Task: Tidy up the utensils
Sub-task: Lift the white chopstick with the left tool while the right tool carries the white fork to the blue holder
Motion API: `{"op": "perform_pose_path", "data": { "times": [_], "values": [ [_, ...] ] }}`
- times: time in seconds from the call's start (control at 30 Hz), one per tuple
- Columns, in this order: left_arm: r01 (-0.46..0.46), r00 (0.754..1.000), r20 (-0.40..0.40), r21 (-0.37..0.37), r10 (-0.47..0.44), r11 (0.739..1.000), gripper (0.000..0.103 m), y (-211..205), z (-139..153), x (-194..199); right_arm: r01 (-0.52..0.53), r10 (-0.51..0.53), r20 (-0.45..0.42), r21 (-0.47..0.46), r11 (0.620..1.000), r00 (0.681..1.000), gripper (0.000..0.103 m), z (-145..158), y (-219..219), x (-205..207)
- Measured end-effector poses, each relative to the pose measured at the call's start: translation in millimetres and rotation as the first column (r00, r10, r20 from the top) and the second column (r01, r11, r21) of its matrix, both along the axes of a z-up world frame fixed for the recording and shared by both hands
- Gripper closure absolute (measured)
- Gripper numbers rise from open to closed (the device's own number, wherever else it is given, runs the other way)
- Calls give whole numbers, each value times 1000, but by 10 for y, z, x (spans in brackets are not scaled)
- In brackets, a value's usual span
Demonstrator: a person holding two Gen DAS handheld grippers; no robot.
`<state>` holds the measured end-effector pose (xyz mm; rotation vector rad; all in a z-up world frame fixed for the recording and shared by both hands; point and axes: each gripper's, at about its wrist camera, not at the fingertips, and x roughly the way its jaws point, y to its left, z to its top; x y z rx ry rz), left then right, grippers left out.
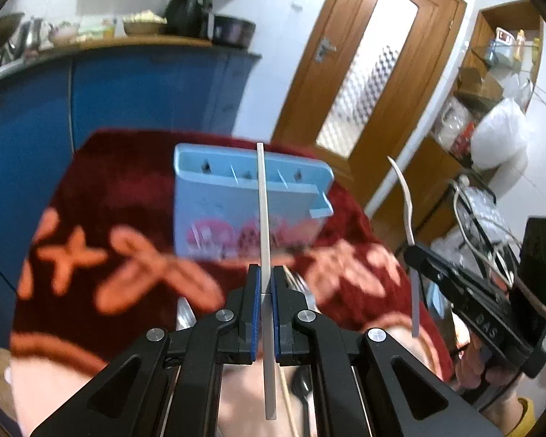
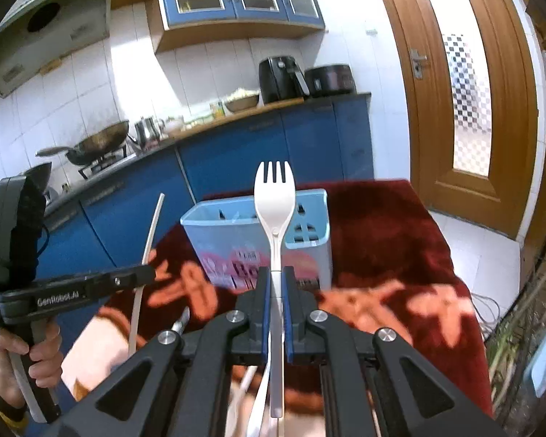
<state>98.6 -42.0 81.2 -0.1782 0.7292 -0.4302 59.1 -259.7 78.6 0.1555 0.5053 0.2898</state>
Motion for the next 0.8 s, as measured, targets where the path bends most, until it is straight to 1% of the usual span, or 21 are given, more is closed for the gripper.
{"op": "perform_pose_path", "data": {
  "times": [0.1,0.17,0.37,0.57,0.63,0.8],
  "values": [
    [-25,998,60,-2,25,1000,98,55,124,132,-6,6,31,-9,1000,999,96,35,28,100],
    [-49,993,104,11,48,999,98,82,220,214,-4,4,42,-11,1000,999,95,53,35,202],
    [-111,972,211,19,105,994,98,132,413,519,10,-11,80,10,1000,997,95,78,0,485],
    [-158,942,296,-17,156,987,98,129,463,821,28,-33,140,35,999,990,95,91,-27,807],
    [-170,928,331,-28,170,985,98,103,452,934,23,-31,154,51,998,988,95,95,-33,913],
    [-214,904,371,-32,210,976,98,65,383,1173,20,-31,182,62,998,983,95,50,-13,1138]
  ]
}}
